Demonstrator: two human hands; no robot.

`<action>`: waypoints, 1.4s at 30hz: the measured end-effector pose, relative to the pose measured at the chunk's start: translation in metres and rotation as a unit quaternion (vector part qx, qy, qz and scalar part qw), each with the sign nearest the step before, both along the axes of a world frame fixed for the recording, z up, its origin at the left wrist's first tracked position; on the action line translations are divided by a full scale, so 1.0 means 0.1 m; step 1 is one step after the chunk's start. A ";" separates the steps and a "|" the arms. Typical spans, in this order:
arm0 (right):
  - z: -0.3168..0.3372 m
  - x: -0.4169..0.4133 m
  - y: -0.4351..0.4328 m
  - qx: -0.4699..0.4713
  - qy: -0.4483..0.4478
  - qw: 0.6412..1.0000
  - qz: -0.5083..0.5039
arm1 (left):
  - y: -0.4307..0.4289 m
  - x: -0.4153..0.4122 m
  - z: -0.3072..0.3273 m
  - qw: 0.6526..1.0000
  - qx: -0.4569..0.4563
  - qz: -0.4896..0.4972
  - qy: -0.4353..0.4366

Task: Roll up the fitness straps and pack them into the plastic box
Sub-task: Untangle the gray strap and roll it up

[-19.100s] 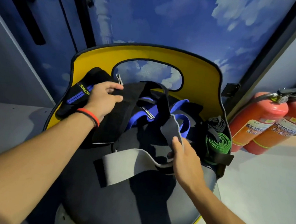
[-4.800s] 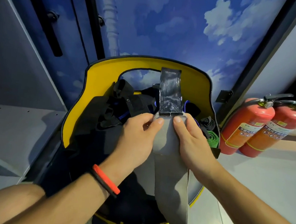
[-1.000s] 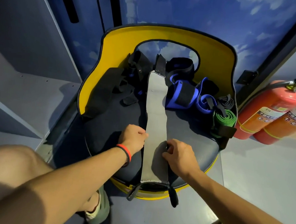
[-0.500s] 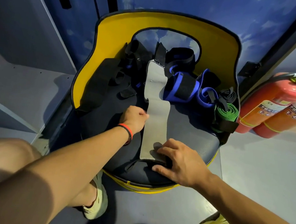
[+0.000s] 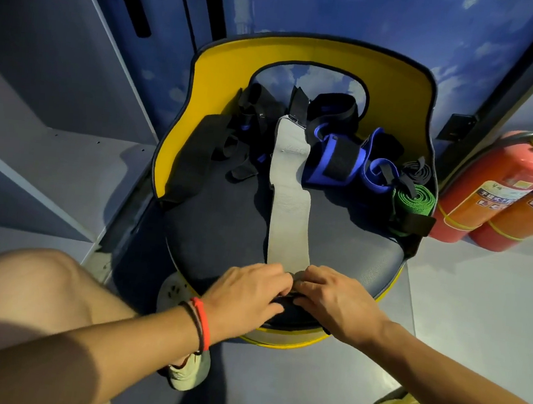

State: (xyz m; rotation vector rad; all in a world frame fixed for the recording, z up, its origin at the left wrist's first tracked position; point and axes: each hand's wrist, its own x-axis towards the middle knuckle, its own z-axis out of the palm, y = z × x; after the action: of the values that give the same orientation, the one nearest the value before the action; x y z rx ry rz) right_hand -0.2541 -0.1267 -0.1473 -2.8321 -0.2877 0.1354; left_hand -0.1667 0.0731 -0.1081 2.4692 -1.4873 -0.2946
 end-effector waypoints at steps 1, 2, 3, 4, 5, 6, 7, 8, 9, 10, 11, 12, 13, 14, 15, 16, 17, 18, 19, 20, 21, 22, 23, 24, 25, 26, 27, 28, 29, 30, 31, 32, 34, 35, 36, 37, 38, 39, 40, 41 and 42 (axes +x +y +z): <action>-0.02 -0.01 0.00 0.004 -0.004 1.000 -0.004 | 0.05 -0.03 -0.06 1.000 -0.013 -0.010 -0.024; -0.03 -0.03 0.00 0.008 -0.009 1.000 -0.010 | 0.08 -0.05 -0.11 0.998 -0.022 -0.020 -0.047; -0.06 -0.05 0.01 0.011 -0.016 1.000 -0.012 | 0.11 -0.06 -0.18 0.997 -0.036 -0.031 -0.066; -0.08 -0.08 0.02 0.012 -0.021 1.000 -0.014 | 0.12 -0.08 -0.25 0.995 -0.048 -0.040 -0.081; -0.09 -0.10 0.02 0.011 -0.028 0.999 -0.014 | 0.12 -0.08 -0.30 0.993 -0.061 -0.043 -0.089; -0.10 -0.12 0.02 0.011 -0.036 0.999 -0.014 | 0.12 -0.09 -0.33 0.992 -0.077 -0.039 -0.087; -0.11 -0.13 0.01 0.013 -0.043 0.999 -0.012 | 0.12 -0.08 -0.34 0.992 -0.094 -0.033 -0.080; -0.12 -0.14 0.00 0.017 -0.052 0.998 -0.011 | 0.12 -0.06 -0.35 0.991 -0.109 -0.029 -0.072; -0.12 -0.15 -0.02 0.020 -0.061 0.998 -0.011 | 0.12 -0.04 -0.36 0.991 -0.117 -0.028 -0.067; -0.12 -0.17 -0.02 0.021 -0.070 0.997 -0.009 | 0.12 -0.02 -0.36 0.990 -0.118 -0.032 -0.066; -0.11 -0.18 -0.02 0.021 -0.078 0.997 -0.005 | 0.12 -0.01 -0.35 0.990 -0.116 -0.038 -0.066; -0.11 -0.20 -0.02 0.023 -0.085 0.996 -0.002 | 0.12 0.00 -0.35 0.990 -0.115 -0.042 -0.066; -0.10 -0.21 -0.02 0.026 -0.094 0.995 -0.004 | 0.12 0.01 -0.34 0.990 -0.113 -0.044 -0.065; -0.09 -0.22 -0.01 0.028 -0.102 0.994 -0.011 | 0.11 0.01 -0.33 0.990 -0.112 -0.043 -0.069; -0.09 -0.23 -0.01 0.030 -0.110 0.993 -0.021 | 0.11 0.02 -0.32 0.990 -0.111 -0.039 -0.073; -0.08 -0.23 0.00 0.031 -0.115 0.992 -0.032 | 0.10 0.03 -0.32 0.990 -0.114 -0.027 -0.073; -0.08 -0.23 0.00 0.032 -0.118 0.992 -0.040 | 0.10 0.02 -0.32 0.991 -0.117 -0.007 -0.064; -0.08 -0.23 0.00 0.032 -0.118 0.992 -0.045 | 0.10 0.02 -0.33 0.991 -0.123 0.021 -0.048; -0.10 -0.22 -0.01 0.034 -0.113 0.992 -0.046 | 0.09 0.00 -0.35 0.990 -0.129 0.051 -0.027; -0.11 -0.22 -0.02 0.041 -0.106 0.992 -0.049 | 0.08 -0.01 -0.39 0.988 -0.135 0.080 0.004; -0.13 -0.22 -0.02 0.053 -0.097 0.992 -0.053 | 0.08 -0.01 -0.42 0.984 -0.142 0.103 0.042; -0.14 -0.21 -0.03 0.065 -0.089 0.992 -0.056 | 0.07 -0.01 -0.45 0.978 -0.151 0.118 0.078; -0.14 -0.21 -0.04 0.072 -0.085 0.992 -0.057 | 0.07 0.00 -0.47 0.975 -0.156 0.122 0.102; -0.14 -0.20 -0.04 0.075 -0.083 0.992 -0.056 | 0.08 0.01 -0.49 0.975 -0.157 0.116 0.105; -0.14 -0.20 -0.04 0.075 -0.083 0.992 -0.052 | 0.08 0.02 -0.50 0.978 -0.154 0.107 0.096; -0.14 -0.21 -0.05 0.074 -0.081 0.993 -0.045 | 0.08 0.02 -0.50 0.979 -0.155 0.098 0.088; -0.14 -0.21 -0.06 0.070 -0.076 0.994 -0.034 | 0.09 0.02 -0.50 0.979 -0.158 0.094 0.085; -0.14 -0.22 -0.06 0.062 -0.072 0.995 -0.025 | 0.10 0.02 -0.50 0.979 -0.163 0.092 0.085; -0.15 -0.22 -0.06 0.054 -0.071 0.996 -0.023 | 0.10 0.03 -0.50 0.978 -0.166 0.090 0.086; -0.15 -0.22 -0.05 0.046 -0.069 0.996 -0.024 | 0.10 0.04 -0.50 0.978 -0.167 0.089 0.087; -0.15 -0.22 -0.03 0.040 -0.069 0.997 -0.023 | 0.09 0.04 -0.49 0.978 -0.167 0.089 0.087; -0.16 -0.21 -0.01 0.034 -0.070 0.997 -0.020 | 0.09 0.05 -0.49 0.977 -0.170 0.093 0.091; -0.15 -0.19 0.02 0.022 -0.076 0.997 -0.016 | 0.08 0.05 -0.49 0.970 -0.179 0.118 0.113; -0.13 -0.18 0.02 0.019 -0.074 0.997 -0.016 | 0.07 0.05 -0.49 0.967 -0.184 0.130 0.120; -0.11 -0.17 0.02 0.018 -0.072 0.997 -0.019 | 0.07 0.05 -0.48 0.966 -0.188 0.133 0.115; -0.09 -0.16 0.02 0.018 -0.070 0.997 -0.024 | 0.08 0.05 -0.47 0.971 -0.186 0.121 0.089; -0.07 -0.15 0.02 0.018 -0.067 0.997 -0.032 | 0.08 0.06 -0.46 0.978 -0.179 0.092 0.052; -0.06 -0.14 0.02 0.022 -0.062 0.997 -0.040 | 0.10 0.07 -0.44 0.985 -0.164 0.056 0.011; -0.05 -0.12 0.02 0.031 -0.056 0.997 -0.047 | 0.11 0.08 -0.44 0.989 -0.146 0.023 -0.026; -0.04 -0.11 0.01 0.044 -0.050 0.996 -0.055 | 0.12 0.08 -0.44 0.991 -0.126 0.004 -0.049; -0.03 -0.09 0.01 0.059 -0.047 0.995 -0.062 | 0.13 0.07 -0.44 0.992 -0.116 -0.001 -0.057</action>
State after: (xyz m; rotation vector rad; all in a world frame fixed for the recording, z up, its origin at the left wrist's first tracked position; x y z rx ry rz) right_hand -0.2632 -0.1259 -0.1501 -2.7343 -0.1329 -0.0401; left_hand -0.1593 0.0858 -0.1524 2.3337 -1.4744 0.0211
